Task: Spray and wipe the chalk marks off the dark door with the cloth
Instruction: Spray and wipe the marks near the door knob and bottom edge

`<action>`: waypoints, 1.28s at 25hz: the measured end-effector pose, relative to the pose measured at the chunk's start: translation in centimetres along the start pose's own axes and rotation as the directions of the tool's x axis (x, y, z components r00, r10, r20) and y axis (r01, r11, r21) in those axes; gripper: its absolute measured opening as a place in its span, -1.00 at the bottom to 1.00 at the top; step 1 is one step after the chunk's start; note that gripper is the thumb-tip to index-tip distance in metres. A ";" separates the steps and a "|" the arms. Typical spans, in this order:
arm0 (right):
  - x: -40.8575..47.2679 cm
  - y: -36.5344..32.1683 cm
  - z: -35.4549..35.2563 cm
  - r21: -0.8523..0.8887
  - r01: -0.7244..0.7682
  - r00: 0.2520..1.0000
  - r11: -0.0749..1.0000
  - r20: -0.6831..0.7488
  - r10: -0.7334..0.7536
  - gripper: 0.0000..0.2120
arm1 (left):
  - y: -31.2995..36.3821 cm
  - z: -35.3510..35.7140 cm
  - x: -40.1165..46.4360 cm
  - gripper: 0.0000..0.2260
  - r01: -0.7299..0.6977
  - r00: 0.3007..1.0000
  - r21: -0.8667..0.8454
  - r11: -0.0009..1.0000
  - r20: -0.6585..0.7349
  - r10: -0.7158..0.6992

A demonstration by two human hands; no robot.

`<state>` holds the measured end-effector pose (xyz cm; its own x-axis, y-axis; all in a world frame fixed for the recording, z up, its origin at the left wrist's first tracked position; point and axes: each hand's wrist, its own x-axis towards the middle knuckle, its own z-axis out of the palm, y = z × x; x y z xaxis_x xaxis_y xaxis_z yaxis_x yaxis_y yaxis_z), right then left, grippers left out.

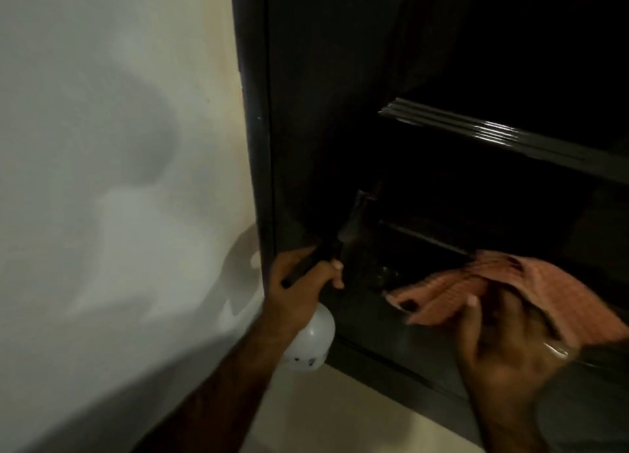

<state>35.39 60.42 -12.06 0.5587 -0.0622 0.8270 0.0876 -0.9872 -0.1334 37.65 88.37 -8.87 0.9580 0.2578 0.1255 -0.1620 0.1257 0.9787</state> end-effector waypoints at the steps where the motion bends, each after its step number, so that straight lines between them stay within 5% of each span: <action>1: 0.0 1.0 -0.8 -0.016 -0.072 0.997 0.997 -0.010 0.072 -0.59 | -0.1 0.7 0.0 -0.71 -0.025 0.999 0.023 0.999 0.046 0.024; 4: 0.3 0.1 0.5 0.098 -0.090 0.995 0.991 0.056 0.084 -0.59 | 0.2 1.9 0.5 -0.80 -0.027 0.999 0.016 1.000 0.034 0.026; 8: 2.9 -8.1 4.6 0.216 0.239 0.969 0.947 0.012 -0.248 -0.64 | 1.5 1.1 1.1 -0.84 -0.032 0.999 -0.051 0.998 -0.045 0.030; 11: 3.9 -14.4 6.7 0.324 0.236 0.969 0.916 -0.002 -0.249 -0.64 | 1.0 -1.2 0.8 -0.87 0.022 0.990 -0.040 0.999 -0.137 -0.028; 14: 2.0 -13.0 8.5 0.249 0.289 0.941 0.924 0.105 -0.323 -0.62 | 1.5 -2.7 0.4 -0.80 0.026 0.986 -0.071 0.997 -0.163 -0.038; 17: -4.3 -6.2 8.2 0.140 0.477 0.819 0.868 0.288 -0.497 -0.61 | 0.3 -2.5 -0.2 -0.79 0.046 0.992 -0.081 0.996 -0.117 -0.056; 19: -5.2 -2.7 6.3 0.070 0.426 0.879 0.902 0.204 -0.431 -0.56 | -0.9 -1.6 -0.7 -0.92 0.090 0.992 -0.103 0.991 -0.078 -0.099; 21: -2.4 -2.4 4.4 0.017 0.212 0.976 0.977 0.037 -0.212 -0.51 | -2.3 -0.4 -1.1 -0.88 0.125 0.992 -0.080 0.989 -0.013 -0.127; 23: 0.8 -4.4 4.1 0.091 0.028 0.998 0.995 -0.055 -0.023 -0.47 | -3.6 0.3 -1.7 -0.80 0.127 0.991 -0.057 0.990 0.058 -0.124; 25: 0.7 -6.4 5.2 0.084 0.156 0.986 0.984 0.038 -0.160 -0.50 | -5.0 0.4 -2.2 -0.65 0.174 0.981 0.000 0.985 0.092 -0.173; 27: -2.8 -5.9 6.9 0.080 0.474 0.812 0.877 0.345 -0.471 -0.50 | -6.3 -0.2 -2.8 -0.52 0.228 0.972 0.013 0.974 0.050 -0.228; 29: -6.7 -2.6 7.2 0.110 0.518 0.637 0.848 0.612 -0.469 -0.43 | -7.5 -1.0 -3.2 -0.47 0.250 0.967 0.002 0.968 0.052 -0.250; 30: -7.6 -1.1 6.8 0.090 0.463 0.699 0.882 0.574 -0.426 -0.37 | -7.8 -1.2 -3.3 -0.54 0.241 0.969 -0.001 0.971 0.057 -0.241; 32: -7.2 -0.2 5.8 0.019 0.286 0.920 0.958 0.275 -0.280 -0.37 | -8.5 -1.4 -3.4 -0.67 0.227 0.971 0.016 0.974 0.073 -0.228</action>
<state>36.17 61.91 -21.17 0.7159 0.2593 0.6482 0.2589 -0.9609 0.0984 35.48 87.76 -17.80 0.9844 0.1516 -0.0895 0.0639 0.1659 0.9841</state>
